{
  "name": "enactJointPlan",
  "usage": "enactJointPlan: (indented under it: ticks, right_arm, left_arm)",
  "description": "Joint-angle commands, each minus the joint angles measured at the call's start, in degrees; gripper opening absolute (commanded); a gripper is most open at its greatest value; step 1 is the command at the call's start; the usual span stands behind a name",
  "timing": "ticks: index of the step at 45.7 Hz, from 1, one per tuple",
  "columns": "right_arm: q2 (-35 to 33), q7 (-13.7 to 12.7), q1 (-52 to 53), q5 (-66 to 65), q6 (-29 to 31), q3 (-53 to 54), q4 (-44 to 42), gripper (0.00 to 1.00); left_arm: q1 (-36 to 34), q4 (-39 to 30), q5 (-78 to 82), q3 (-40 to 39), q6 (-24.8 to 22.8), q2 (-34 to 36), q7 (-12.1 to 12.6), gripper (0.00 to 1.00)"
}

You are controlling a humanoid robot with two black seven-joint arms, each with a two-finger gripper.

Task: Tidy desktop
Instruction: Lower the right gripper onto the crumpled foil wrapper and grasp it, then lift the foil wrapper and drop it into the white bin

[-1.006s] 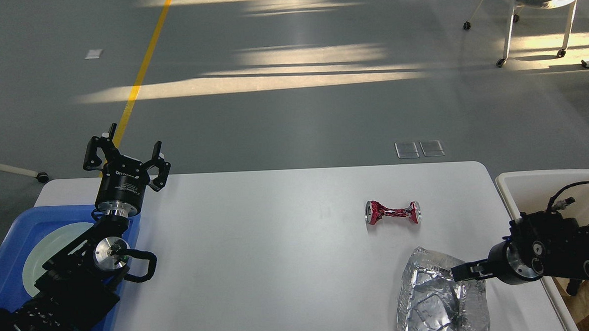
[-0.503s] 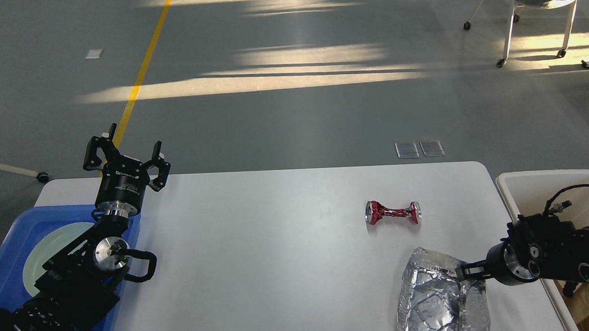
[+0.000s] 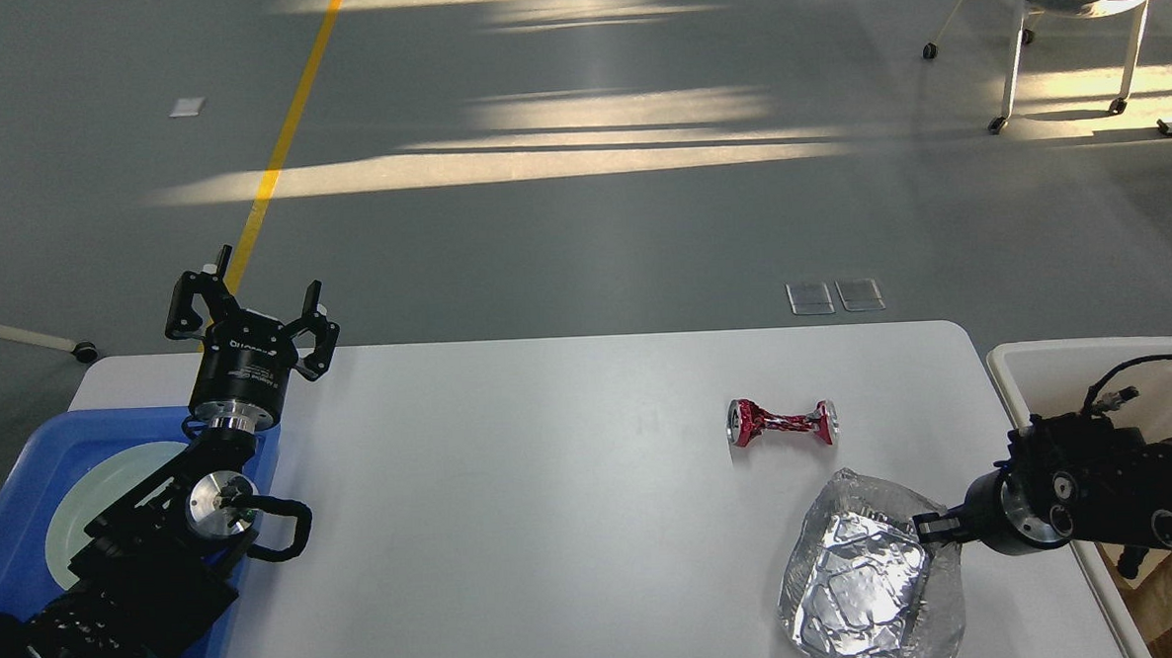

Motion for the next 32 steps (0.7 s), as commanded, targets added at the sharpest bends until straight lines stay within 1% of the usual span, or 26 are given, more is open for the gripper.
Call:
enactJointPlan:
  ticks: [1, 4, 7, 11, 13, 15, 20, 21, 27, 32]
  right_arm:
    - [-2.95, 1.15, 4.44, 0.38, 3.23, -0.06, 1.48, 0.00]
    - [-4.62, 2.47, 8.83, 0.64, 7.71, 0.11, 1.92, 0.00]
    - [-7.17, 4.67, 13.84, 0.73, 13.51, 0.38, 2.54, 0.00]
    - [-11.03, 8.36, 22.53, 1.34, 23.69, 0.90, 3.07, 0.00]
    - [-12.18, 9.59, 26.84, 2.66, 28.62, 0.99, 3.07, 0.00]
    - [-13.50, 10.38, 31.41, 4.59, 33.37, 0.99, 3.07, 0.00]
    - [-16.84, 10.56, 42.49, 8.81, 42.78, 0.99, 3.07, 0.00]
    - [-17.37, 10.56, 44.86, 9.43, 44.09, 0.99, 3.07, 0.00]
    - [-18.95, 10.47, 57.26, 12.24, 44.09, 1.43, 2.98, 0.00]
    - [-19.13, 10.39, 65.08, 14.88, 44.09, 2.92, 2.98, 0.00]
  left_arm:
    - [0.00, 0.00, 0.00, 0.00, 0.00, 0.01, 0.00, 0.96]
    - [0.00, 0.00, 0.00, 0.00, 0.00, 0.01, 0.00, 0.96]
    - [-0.08, 0.00, 0.00, 0.00, 0.00, 0.01, 0.00, 0.96]
    - [-0.08, 0.00, 0.00, 0.00, 0.00, 0.01, 0.00, 0.96]
    - [0.00, 0.00, 0.00, 0.00, 0.00, 0.01, 0.00, 0.96]
    - [-0.08, 0.00, 0.00, 0.00, 0.00, 0.01, 0.00, 0.96]
    - [0.00, 0.00, 0.00, 0.00, 0.00, 0.01, 0.08, 0.96]
    - [0.00, 0.00, 0.00, 0.00, 0.00, 0.01, 0.00, 0.96]
    - [0.00, 0.00, 0.00, 0.00, 0.00, 0.01, 0.00, 0.96]
    - [0.00, 0.00, 0.00, 0.00, 0.00, 0.01, 0.00, 0.96]
